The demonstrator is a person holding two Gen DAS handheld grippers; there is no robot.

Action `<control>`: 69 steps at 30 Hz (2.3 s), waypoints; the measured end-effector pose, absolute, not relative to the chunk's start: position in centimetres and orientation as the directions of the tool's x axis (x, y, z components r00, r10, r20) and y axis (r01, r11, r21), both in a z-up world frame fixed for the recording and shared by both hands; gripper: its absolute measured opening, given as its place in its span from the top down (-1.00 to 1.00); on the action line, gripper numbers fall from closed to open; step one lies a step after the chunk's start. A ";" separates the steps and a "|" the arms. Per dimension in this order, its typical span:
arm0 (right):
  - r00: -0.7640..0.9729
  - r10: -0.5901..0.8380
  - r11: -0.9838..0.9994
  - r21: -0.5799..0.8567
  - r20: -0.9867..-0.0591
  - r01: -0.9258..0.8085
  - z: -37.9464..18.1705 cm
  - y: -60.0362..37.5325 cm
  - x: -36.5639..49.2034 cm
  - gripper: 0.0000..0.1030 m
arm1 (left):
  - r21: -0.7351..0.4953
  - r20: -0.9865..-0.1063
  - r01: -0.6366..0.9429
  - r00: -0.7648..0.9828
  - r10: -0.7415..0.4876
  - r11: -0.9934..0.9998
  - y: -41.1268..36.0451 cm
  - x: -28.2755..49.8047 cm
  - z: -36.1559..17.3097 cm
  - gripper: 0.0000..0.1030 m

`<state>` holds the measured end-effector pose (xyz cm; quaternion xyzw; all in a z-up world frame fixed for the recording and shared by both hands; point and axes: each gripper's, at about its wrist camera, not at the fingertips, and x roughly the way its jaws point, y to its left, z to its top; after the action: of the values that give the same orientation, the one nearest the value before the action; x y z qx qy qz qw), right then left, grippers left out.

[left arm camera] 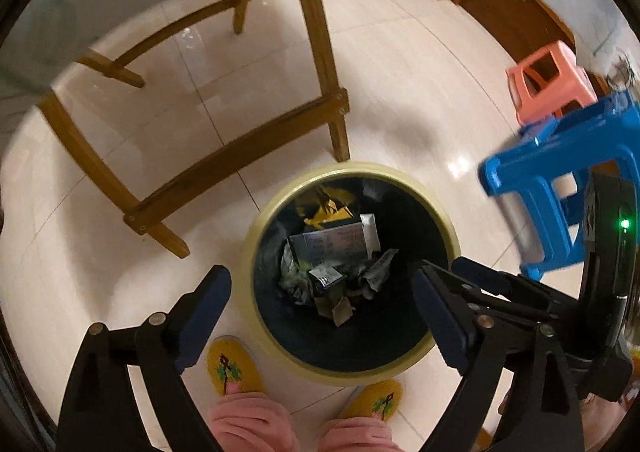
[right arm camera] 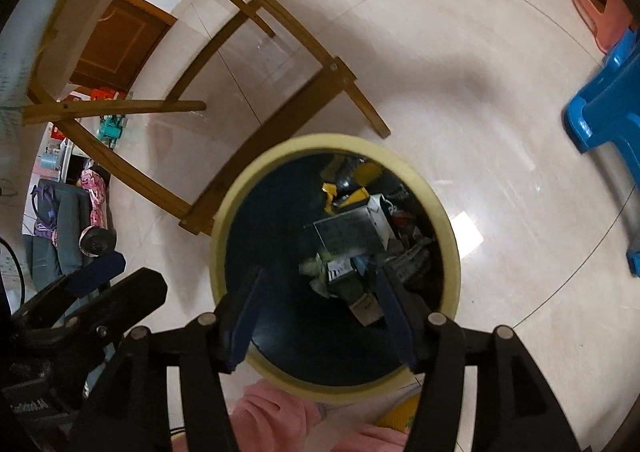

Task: Collect trash
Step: 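Open both tools to drop the wrapper and packets into the bin, then move both tools back toward the yellow packet and checked cup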

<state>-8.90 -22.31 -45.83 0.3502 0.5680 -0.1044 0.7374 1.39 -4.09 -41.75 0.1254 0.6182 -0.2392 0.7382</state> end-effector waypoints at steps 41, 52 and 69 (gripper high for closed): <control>0.578 -0.038 0.943 0.162 -0.815 0.290 4.5 -17.5 -10.4 -0.12 | -0.117 -0.798 0.368 0.517 -0.308 0.922 3.9 -2.0 7.3 -0.77; 0.663 -0.009 0.979 0.129 -0.748 0.160 9.7 -16.3 -6.0 -0.12 | -0.023 -0.745 0.300 0.630 -0.217 0.954 4.1 0.1 12.0 -0.77; 0.666 -0.013 0.968 0.157 -0.746 0.196 9.9 -16.4 9.6 -0.12 | 0.113 -0.776 0.393 0.609 -0.166 0.913 6.3 21.3 10.9 -0.77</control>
<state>9.57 -16.45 9.92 0.1127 0.4047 -0.0578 0.9056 21.32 6.28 10.92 0.1370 0.4132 -0.1577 0.8864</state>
